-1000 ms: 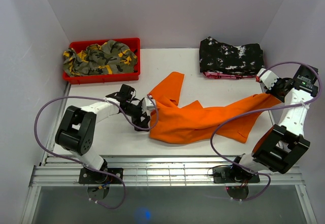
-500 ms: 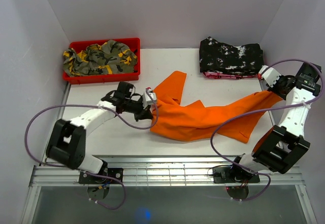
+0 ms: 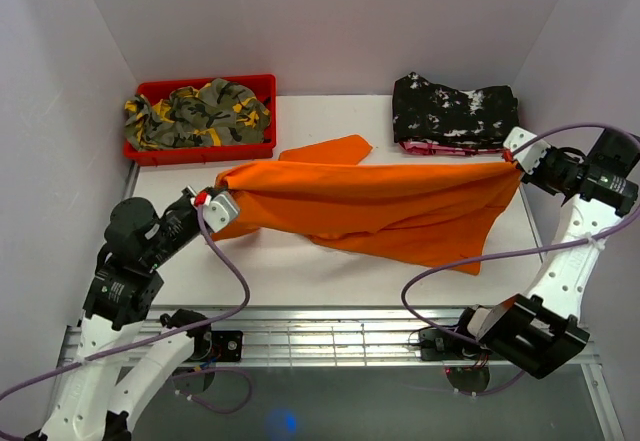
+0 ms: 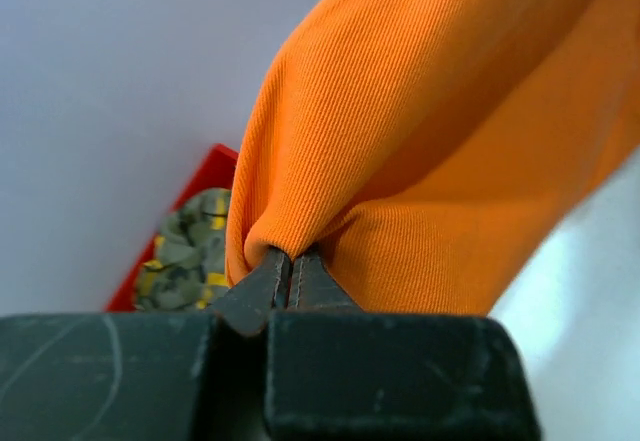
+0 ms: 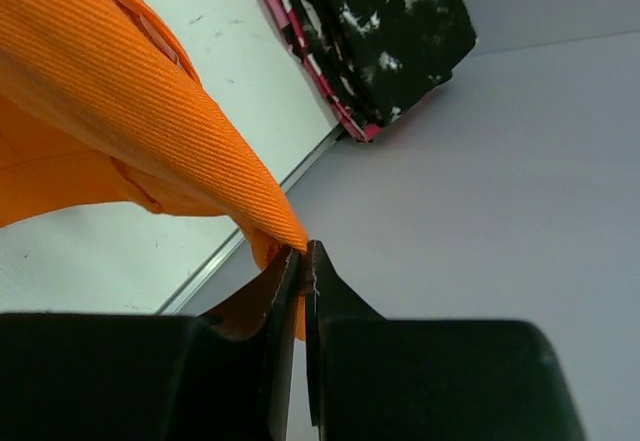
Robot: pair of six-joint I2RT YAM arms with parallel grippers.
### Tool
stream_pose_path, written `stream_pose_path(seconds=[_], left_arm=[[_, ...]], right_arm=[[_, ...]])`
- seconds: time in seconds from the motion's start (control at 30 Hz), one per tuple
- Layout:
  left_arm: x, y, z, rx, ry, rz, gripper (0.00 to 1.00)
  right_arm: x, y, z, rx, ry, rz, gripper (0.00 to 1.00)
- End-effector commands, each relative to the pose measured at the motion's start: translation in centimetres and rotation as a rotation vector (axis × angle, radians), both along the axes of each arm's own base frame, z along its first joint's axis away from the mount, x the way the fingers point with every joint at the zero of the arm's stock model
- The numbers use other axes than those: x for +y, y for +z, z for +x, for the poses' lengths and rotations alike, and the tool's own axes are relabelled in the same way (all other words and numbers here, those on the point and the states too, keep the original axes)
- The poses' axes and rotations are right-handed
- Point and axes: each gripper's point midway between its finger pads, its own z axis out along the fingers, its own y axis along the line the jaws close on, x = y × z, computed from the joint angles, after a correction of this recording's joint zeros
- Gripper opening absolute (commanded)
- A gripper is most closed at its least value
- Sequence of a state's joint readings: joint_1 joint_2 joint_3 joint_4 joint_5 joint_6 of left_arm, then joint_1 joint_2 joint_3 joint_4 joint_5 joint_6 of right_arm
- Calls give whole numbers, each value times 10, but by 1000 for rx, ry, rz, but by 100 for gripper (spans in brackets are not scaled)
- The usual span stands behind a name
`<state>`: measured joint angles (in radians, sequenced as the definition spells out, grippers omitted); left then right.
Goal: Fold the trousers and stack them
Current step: Flatten the trousers out
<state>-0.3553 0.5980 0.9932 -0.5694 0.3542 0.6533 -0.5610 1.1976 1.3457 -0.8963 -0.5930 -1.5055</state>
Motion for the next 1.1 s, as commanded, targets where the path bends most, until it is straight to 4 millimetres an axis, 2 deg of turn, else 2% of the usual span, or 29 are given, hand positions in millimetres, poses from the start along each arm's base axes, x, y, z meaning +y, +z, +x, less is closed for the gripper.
stream_pose_path(seconds=[0.0,0.03,0.1,0.13,0.2,0.23,0.27,0.3,0.33,0.37,0.4,0.43,0.47,0.5,0.53,0.57,0.6,0.63,0.67,0.7,0.73,0.77,0.8,0.83,0.87,0.9,0.97,1.03,1.07], left_arm=[[20,41,24,-163,137,6,0],[13,36,39,-148,122,26,0],[-5,41,58,-173,68,10,0],[-17,21,84,-112,53,21,0],[-32,17,118,-108,46,-7,0],[-36,19,136,-108,64,-20,0],[-49,-10,171,-47,71,-8,0],[-55,-15,189,-44,75,-13,0],[-64,-5,205,-57,62,-29,0],[-77,-45,232,22,47,1,0],[-89,-56,243,45,31,13,0],[-92,-50,261,29,64,10,3],[-99,-63,273,59,88,22,13],[-102,-99,292,128,132,54,25],[-91,-106,306,150,234,64,40],[-88,-101,312,186,271,65,43],[-87,-104,312,232,294,36,44],[-86,-97,303,251,272,20,46],[-93,-114,278,346,136,11,48],[-98,-113,255,364,23,30,51],[-99,-91,224,344,-76,33,55],[-104,-101,193,415,-167,45,64],[-103,-114,168,480,-224,59,65],[-102,-114,148,483,-302,104,65],[-99,-133,118,604,-359,133,65],[-104,-140,98,659,-436,123,65],[-105,-169,81,755,-469,174,63],[-103,-195,80,805,-456,230,60],[-106,-211,85,825,-461,253,59]], right_arm=[[-12,28,13,-111,9,-89,8],[-20,18,21,-85,-24,-54,8],[-33,11,34,-54,-70,-39,8],[-43,4,49,-22,-100,-7,8],[-54,-5,66,17,-140,-4,8],[-60,-21,78,60,-156,31,8],[-59,-16,88,54,-149,24,8],[-63,-25,93,86,-163,9,8],[-67,-44,102,128,-169,8,8],[-63,-51,108,148,-161,0,8],[-67,-61,110,181,-180,-26,8],[-71,-73,117,199,-190,-36,9],[-68,-81,120,218,-208,-31,14],[-75,-91,121,255,-247,-51,19],[-77,-91,120,267,-272,-45,33],[-77,-93,114,299,-313,-22,43],[-79,-85,114,299,-325,-21,52],[-77,-79,106,308,-327,-21,67],[-78,-77,97,326,-323,-18,70],[-67,-81,80,374,-266,1,71],[-61,-73,67,375,-236,-8,72],[-56,-77,53,409,-209,-19,72],[-44,-86,31,487,-136,-34,72],[-33,-92,12,532,-103,-23,72],[-24,-99,-3,583,-68,-6,72],[-9,-106,-28,662,-22,18,72],[7,-136,-55,763,23,29,69],[19,-153,-77,826,62,11,68],[31,-169,-92,891,91,18,66]])
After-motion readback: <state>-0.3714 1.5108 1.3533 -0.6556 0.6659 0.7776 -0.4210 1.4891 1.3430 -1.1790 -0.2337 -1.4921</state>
